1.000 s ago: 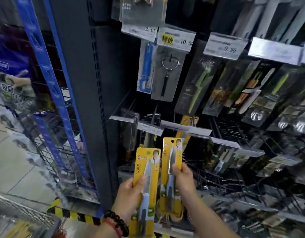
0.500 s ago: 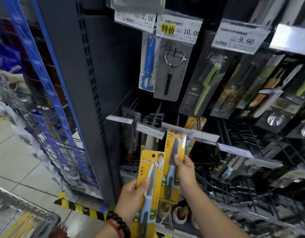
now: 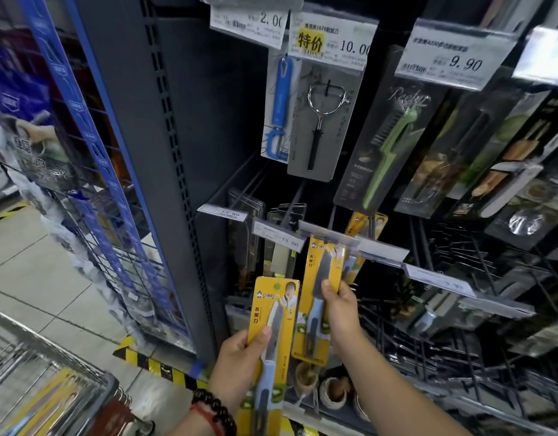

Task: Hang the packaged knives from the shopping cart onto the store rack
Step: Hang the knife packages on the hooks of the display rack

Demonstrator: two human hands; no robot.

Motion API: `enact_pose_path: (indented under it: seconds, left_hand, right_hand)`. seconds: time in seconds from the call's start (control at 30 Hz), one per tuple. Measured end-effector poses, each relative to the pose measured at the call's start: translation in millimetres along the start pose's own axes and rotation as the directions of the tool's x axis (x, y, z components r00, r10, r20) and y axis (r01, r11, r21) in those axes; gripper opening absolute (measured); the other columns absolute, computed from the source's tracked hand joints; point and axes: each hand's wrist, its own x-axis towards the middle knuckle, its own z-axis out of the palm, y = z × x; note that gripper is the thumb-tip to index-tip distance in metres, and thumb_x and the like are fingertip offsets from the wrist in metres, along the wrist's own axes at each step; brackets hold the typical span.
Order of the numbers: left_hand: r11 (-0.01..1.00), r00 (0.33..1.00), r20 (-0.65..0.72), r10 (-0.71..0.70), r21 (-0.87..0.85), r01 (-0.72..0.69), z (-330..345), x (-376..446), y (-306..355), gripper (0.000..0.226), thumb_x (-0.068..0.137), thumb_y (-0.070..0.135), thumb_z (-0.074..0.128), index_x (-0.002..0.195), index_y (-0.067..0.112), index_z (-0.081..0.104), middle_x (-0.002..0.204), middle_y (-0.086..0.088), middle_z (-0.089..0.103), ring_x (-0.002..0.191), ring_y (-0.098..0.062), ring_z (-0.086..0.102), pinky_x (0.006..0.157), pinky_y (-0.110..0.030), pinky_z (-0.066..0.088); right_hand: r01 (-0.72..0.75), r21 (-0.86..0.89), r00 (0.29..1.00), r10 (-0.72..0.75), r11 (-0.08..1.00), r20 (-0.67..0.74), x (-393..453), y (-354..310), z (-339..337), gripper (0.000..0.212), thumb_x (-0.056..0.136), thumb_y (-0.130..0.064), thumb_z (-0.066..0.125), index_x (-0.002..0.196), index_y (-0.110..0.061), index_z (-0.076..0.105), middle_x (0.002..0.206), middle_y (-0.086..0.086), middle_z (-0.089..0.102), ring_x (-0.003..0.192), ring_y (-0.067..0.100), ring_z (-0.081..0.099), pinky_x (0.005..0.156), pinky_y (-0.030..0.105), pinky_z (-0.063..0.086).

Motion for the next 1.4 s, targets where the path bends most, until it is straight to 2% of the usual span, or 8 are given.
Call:
enact_pose_path:
  seconds: [0.17,0.3,0.6,0.73,0.87,1.13,1.3,1.4]
  left_hand:
    - [1.0,0.999,-0.029,-0.028,-0.013,0.028,-5.2,3.5,-1.4,0.021,0.09,0.042,0.057,0.084,0.024,0.067,0.088,0.002,0.058,0.08,-0.012,0.053,0.071,-0.024,0.04]
    - [1.0,0.999,-0.039,-0.019,-0.004,0.019,-9.2,6.8,-3.7,0.025,0.09,0.039,0.059,0.081,0.02,0.072,0.067,0.006,0.059,0.074,-0.016,0.054,0.066,-0.027,0.041]
    - [0.996,0.999,0.029,0.023,0.08,-0.025,3.6,13.5,-3.9,0.023,0.097,0.033,0.051,0.081,0.024,0.065,0.081,0.014,0.064,0.076,0.002,0.057,0.062,-0.015,0.042]
    - [0.992,0.996,0.086,0.028,0.123,-0.039,15.5,22.4,-5.2,0.029,0.094,0.039,0.052,0.071,0.024,0.061,0.067,0.018,0.059,0.066,0.006,0.057,0.067,-0.014,0.045]
    - [0.993,0.994,0.11,0.01,0.116,-0.023,27.0,35.9,-11.9,0.029,0.095,0.042,0.052,0.099,0.021,0.071,0.098,0.012,0.072,0.095,-0.006,0.064,0.078,-0.022,0.046]
    - [0.995,0.986,0.163,0.043,0.084,-0.057,47.5,49.2,-4.3,0.022,0.098,0.03,0.051,0.106,0.022,0.07,0.096,0.003,0.075,0.091,-0.012,0.07,0.083,-0.03,0.054]
    - [0.961,0.979,-0.058,0.194,0.21,-0.178,35.8,64.1,-0.2,0.016,0.092,0.028,0.061,0.105,0.019,0.059,0.109,-0.001,0.064,0.097,-0.009,0.06,0.077,-0.019,0.044]
    - [0.887,0.865,-0.301,0.402,0.362,-0.286,-1.5,76.6,16.1,0.036,0.088,0.024,0.067,0.121,0.024,0.053,0.124,0.001,0.052,0.116,-0.017,0.052,0.096,-0.032,0.044]
  right_hand:
    - [-0.013,-0.09,1.0,0.013,0.996,0.005,26.5,-3.6,5.4,0.04,0.101,-0.031,0.049,0.135,-0.009,0.05,0.131,0.001,0.055,0.132,0.03,0.047,0.101,0.038,0.038]
    - [-0.096,-0.108,0.995,0.094,0.99,-0.019,51.4,-9.2,14.2,0.055,0.102,-0.038,0.044,0.15,-0.013,0.034,0.152,0.009,0.04,0.138,0.035,0.039,0.111,0.048,0.032]
    - [-0.117,-0.227,0.989,0.095,0.967,-0.11,79.9,-23.2,-1.5,0.039,0.101,-0.031,0.05,0.132,-0.007,0.051,0.129,0.016,0.057,0.121,0.038,0.052,0.099,0.048,0.039]
    - [-0.111,-0.207,0.986,0.081,0.972,-0.146,54.5,-7.2,-16.5,0.031,0.098,-0.031,0.055,0.117,-0.007,0.054,0.114,0.013,0.061,0.104,0.032,0.059,0.089,0.04,0.044]
    - [-0.087,0.001,0.996,0.087,0.996,0.023,-8.5,5.9,-20.1,0.019,0.099,-0.021,0.054,0.096,-0.006,0.065,0.093,0.017,0.067,0.076,0.026,0.063,0.076,0.039,0.049]
    - [0.074,-0.022,0.971,-0.067,0.997,0.229,-58.3,-18.5,-11.0,0.014,0.095,-0.002,0.055,0.099,-0.003,0.069,0.082,0.0,0.076,0.074,0.01,0.069,0.067,0.02,0.053]
    - [0.096,-0.064,0.991,-0.089,0.993,0.103,-37.7,-17.3,-8.4,0.034,0.091,-0.023,0.063,0.091,0.01,0.059,0.078,0.026,0.053,0.072,0.028,0.05,0.072,0.032,0.038]
    - [0.091,-0.107,0.993,-0.083,0.99,0.08,-24.1,-18.9,-9.3,0.041,0.095,-0.026,0.058,0.094,0.014,0.049,0.076,0.018,0.043,0.07,0.032,0.039,0.071,0.033,0.03]
